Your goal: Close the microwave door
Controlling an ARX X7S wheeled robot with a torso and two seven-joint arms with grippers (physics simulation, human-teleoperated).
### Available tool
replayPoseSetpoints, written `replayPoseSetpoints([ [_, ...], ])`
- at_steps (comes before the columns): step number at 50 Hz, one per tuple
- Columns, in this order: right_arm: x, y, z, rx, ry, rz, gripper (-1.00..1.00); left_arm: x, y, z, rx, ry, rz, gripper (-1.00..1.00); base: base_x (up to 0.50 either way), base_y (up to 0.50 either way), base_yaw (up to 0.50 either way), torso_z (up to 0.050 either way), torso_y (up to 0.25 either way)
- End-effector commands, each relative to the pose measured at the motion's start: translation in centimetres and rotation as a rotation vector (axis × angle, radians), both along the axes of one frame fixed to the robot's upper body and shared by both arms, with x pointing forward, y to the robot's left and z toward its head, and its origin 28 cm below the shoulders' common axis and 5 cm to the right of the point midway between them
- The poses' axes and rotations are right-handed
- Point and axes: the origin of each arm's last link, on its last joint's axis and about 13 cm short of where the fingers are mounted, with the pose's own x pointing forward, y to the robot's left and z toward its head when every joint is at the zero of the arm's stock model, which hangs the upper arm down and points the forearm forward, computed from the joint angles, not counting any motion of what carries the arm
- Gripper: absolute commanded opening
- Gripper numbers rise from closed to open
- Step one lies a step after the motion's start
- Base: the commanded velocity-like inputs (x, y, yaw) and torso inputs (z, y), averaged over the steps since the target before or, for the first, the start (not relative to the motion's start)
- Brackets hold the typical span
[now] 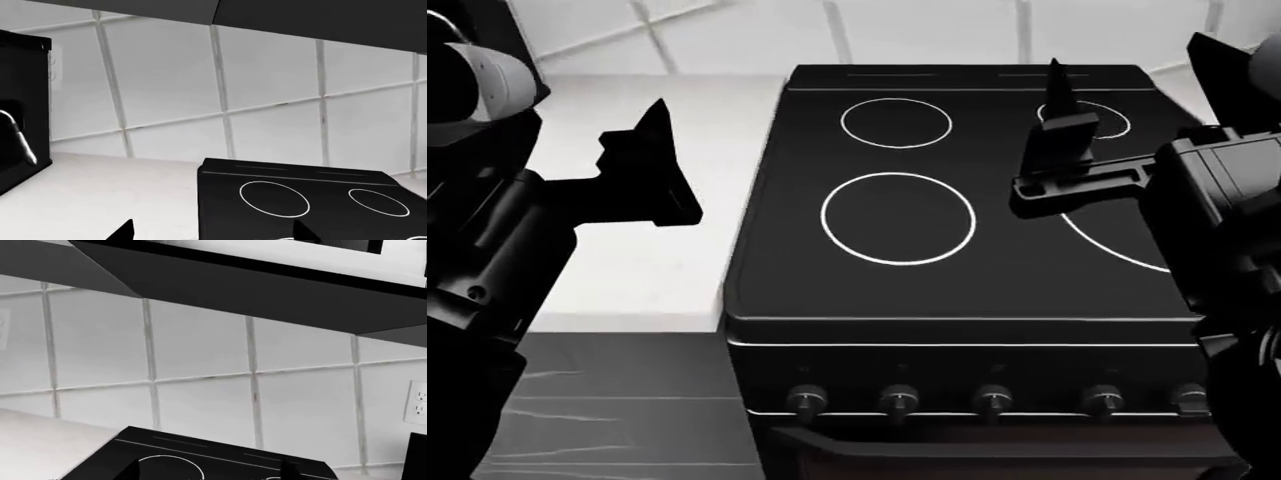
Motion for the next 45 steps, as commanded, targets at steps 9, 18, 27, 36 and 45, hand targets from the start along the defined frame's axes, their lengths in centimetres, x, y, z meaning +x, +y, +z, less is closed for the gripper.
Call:
replayPoseSetpoints([
  [9,-0.2,0.0,0.3,-0.004,-0.011,-0.002,1.0,-0.2,0.0,0.2,-0.002,-0.005,-0.002,1.0,0.09,0.5,0.0,0.0,0.0],
  [18,-1.1,0.4,1.9,-0.005,-0.058,0.015,1.0,-1.1,0.4,1.8,-0.024,-0.038,-0.012,1.0,0.09,0.5,0.0,0.0,0.002],
  [27,-1.8,0.5,2.9,-0.002,-0.089,0.026,1.0,-2.1,0.8,3.2,-0.042,-0.068,-0.019,1.0,0.09,0.5,0.0,0.0,0.0],
  [36,-2.2,0.5,3.3,-0.004,-0.108,0.029,1.0,-2.5,0.9,3.8,-0.053,-0.085,-0.024,1.0,0.09,0.5,0.0,0.0,0.0],
  [45,-2.5,0.5,4.0,-0.004,-0.127,0.029,1.0,-2.8,1.0,4.2,-0.057,-0.095,-0.028,1.0,0.09,0.5,0.0,0.0,0.0],
])
